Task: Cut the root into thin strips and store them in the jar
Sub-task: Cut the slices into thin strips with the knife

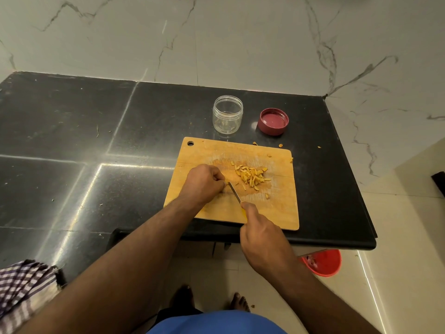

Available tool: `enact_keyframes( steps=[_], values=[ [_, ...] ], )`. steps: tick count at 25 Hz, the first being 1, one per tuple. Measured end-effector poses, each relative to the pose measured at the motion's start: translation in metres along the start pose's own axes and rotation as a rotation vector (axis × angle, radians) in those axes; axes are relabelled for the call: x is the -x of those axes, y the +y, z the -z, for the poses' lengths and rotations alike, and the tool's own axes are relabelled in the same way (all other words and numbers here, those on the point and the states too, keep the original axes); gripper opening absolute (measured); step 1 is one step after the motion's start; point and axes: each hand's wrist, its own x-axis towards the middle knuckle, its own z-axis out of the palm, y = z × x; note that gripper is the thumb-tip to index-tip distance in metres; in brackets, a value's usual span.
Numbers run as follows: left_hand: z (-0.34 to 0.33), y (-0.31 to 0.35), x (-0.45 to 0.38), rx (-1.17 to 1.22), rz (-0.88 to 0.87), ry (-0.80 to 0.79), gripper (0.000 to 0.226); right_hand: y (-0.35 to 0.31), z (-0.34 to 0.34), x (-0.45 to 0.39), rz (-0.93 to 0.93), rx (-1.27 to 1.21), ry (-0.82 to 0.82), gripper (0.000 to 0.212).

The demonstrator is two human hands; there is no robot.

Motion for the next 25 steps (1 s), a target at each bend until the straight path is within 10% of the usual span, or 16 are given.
enact_keyframes(
  steps=[25],
  values=[
    [0.002, 0.0, 0.003, 0.03, 0.004, -0.003, 0.012, 0.005, -0.002, 0.009, 0.001, 0.001, 0.066, 0.043]
  ],
)
